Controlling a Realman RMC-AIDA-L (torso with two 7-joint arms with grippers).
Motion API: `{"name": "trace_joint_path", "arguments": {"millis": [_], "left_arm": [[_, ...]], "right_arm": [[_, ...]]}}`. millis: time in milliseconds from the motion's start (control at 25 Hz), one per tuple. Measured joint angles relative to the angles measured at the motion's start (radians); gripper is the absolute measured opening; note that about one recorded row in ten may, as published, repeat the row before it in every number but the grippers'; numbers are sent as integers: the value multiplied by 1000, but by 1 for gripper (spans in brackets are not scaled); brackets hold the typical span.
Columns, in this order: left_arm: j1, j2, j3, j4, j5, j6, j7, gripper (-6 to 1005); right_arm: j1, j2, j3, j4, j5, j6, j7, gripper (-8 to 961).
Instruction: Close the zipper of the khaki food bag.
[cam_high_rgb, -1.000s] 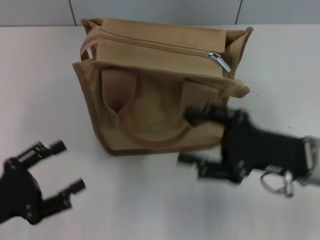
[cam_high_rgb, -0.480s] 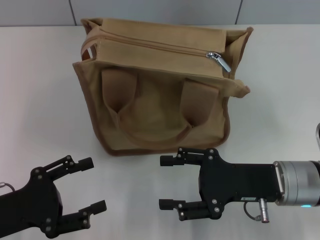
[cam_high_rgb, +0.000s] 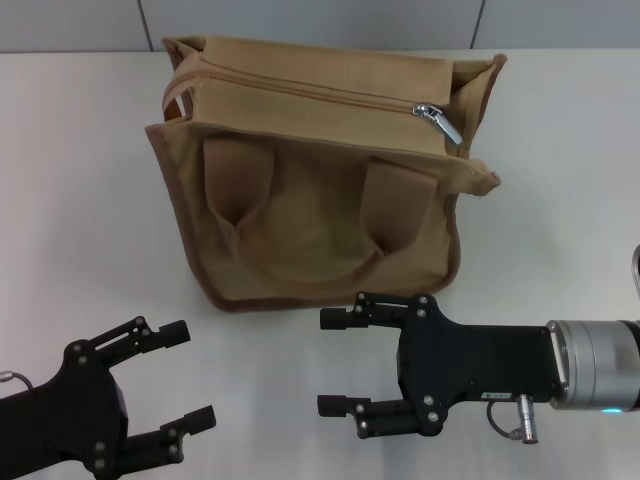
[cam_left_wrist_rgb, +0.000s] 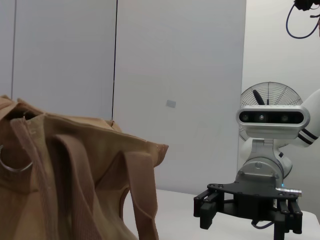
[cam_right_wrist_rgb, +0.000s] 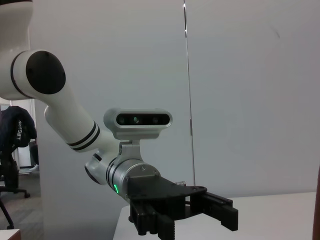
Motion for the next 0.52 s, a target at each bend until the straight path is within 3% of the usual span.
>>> {"name": "trace_joint_path", "arguments": {"millis": [520], "left_arm": [[-7,-7,0,3,0,-9,1,815]], "right_arm": [[-4,0,2,0,3,1,4,753]]}}
